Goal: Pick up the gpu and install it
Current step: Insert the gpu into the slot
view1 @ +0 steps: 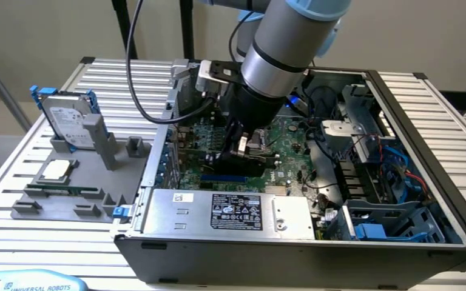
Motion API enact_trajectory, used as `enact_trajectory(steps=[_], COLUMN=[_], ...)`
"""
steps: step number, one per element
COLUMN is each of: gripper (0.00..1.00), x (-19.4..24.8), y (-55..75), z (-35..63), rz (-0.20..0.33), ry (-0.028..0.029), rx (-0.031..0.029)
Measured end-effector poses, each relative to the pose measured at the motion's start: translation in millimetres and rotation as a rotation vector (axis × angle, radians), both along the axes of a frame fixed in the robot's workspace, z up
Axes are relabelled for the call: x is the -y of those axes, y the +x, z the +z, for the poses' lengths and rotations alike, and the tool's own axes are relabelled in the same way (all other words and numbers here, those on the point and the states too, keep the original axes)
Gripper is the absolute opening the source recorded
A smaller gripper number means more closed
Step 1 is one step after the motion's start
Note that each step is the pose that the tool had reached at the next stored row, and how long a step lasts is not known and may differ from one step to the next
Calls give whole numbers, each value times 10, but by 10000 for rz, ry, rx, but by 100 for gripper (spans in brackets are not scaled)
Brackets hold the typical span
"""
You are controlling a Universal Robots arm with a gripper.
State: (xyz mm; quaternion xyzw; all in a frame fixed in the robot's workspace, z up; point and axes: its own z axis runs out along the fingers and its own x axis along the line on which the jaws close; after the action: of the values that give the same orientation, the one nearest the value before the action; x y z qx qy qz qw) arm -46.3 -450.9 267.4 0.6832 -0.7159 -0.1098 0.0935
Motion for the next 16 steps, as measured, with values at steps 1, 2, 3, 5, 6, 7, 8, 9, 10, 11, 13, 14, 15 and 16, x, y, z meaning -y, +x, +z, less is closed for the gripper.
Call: enact_trajectory(steps=[1,2,3,5,6,7,8,9,10,11,13,14,15,16], gripper=[26,26,26,26,26,26,26,26,26,26,26,26,26,26], x=[-1,-1,-1,0,0,0,0,0,0,0,0,-1,-1,-2], y=[0,0,0,0,0,0,-1,-5,-8,-11,-18,-18,-19,-20], z=[0,-2,-2,-1,-1,-1,-1,-1,-1,-1,-3,-4,-6,-8], rz=[0,2,3,3,4,3,4,2,2,3,3,5,5,4], ry=[-1,0,1,-1,-1,-2,-1,-2,-4,-4,-2,-3,-2,-2], rx=[33,66,93,100,101,101,101,100,100,100,100,101,102,104])
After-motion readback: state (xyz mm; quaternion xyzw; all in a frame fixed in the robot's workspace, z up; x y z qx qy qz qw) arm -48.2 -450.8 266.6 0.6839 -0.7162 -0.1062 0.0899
